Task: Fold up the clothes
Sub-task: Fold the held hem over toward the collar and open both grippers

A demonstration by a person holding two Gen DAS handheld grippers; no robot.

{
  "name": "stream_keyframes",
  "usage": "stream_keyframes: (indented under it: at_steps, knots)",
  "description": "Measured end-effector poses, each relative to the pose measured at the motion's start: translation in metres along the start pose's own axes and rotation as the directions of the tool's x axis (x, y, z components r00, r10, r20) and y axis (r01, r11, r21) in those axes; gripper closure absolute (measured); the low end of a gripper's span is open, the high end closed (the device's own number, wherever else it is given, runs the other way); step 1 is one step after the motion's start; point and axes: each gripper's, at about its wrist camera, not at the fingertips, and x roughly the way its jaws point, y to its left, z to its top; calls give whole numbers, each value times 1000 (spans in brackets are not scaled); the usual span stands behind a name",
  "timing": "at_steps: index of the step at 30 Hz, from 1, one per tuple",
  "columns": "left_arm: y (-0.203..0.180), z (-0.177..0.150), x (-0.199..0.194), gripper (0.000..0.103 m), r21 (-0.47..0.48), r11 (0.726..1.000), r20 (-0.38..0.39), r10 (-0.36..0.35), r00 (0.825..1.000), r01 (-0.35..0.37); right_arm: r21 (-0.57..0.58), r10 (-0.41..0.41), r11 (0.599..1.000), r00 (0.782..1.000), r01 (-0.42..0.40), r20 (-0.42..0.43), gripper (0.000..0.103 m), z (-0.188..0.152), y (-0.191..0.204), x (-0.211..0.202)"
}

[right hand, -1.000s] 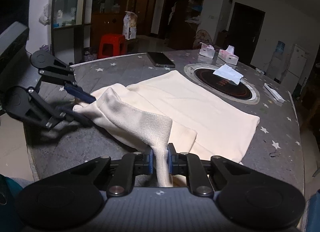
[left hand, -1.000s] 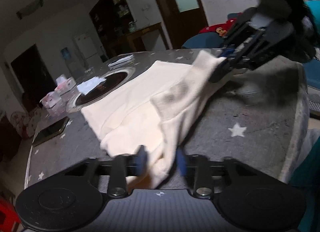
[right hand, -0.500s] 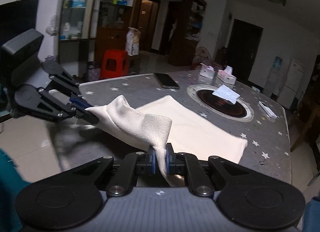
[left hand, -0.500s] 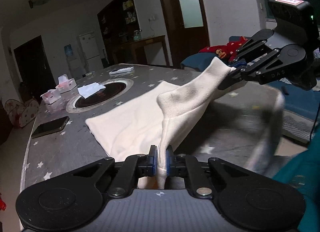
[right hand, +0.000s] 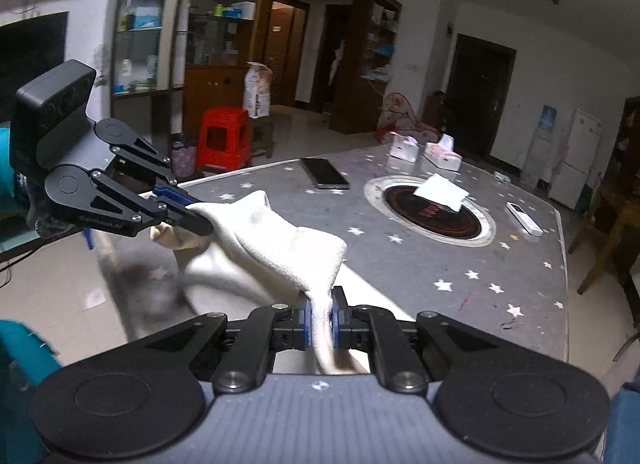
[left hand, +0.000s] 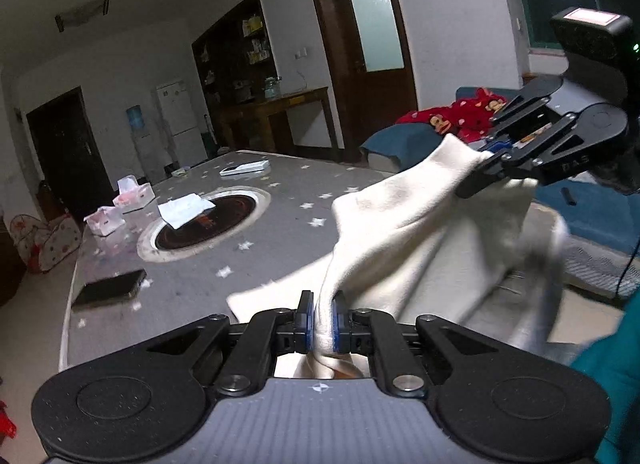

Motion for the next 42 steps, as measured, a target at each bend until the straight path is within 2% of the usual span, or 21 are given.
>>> stream_keyframes:
  at_steps: [8,12,15,17,20,22,25,29,31,33,36,42]
  knots:
    - [33,19,90,94,5,1000,-66,5,998,-5,55,-49,997,997,52,-64,95,6,-60,64]
    - [42,16,136,91,-10,999,-108,45,993,-46,108,-75,990,990,88,-118,94,-7,-83,107]
    - [49,11,165,88,-33,996,-134,75,988,-80,163,-121,976,982,144,-147,90,-21,-93,129]
    - [55,8,173,84,-76,991,-149,94,984,-106,205,-142,963,977,174,-161,82,-31,-100,135]
    - [64,6,167,84,-134,981,-145,122,982,-142,228,-189,948,970,222,-155,81,-38,-101,126]
    - [67,6,155,82,-170,973,-131,133,982,-155,258,-188,941,973,218,-135,80,-38,-95,110]
    - [67,5,129,73,-239,957,-109,142,984,-165,271,-156,947,984,175,-89,67,-35,-77,86]
    - [57,-3,99,64,-324,932,-123,126,984,-160,201,-85,975,995,94,-51,63,-36,-44,68]
    - [50,-9,90,58,-334,927,-132,136,982,-173,162,-60,985,997,66,-43,60,-36,-30,70]
    - [43,-16,83,56,-346,920,-142,144,979,-185,172,-52,983,998,59,-45,59,-37,-26,76]
    - [43,-28,83,56,-408,891,-176,140,974,-202,214,-39,976,998,50,-58,59,-40,-25,90]
    - [38,-43,79,56,-466,862,-216,106,971,-198,218,-12,975,995,34,-100,58,-55,-22,99]
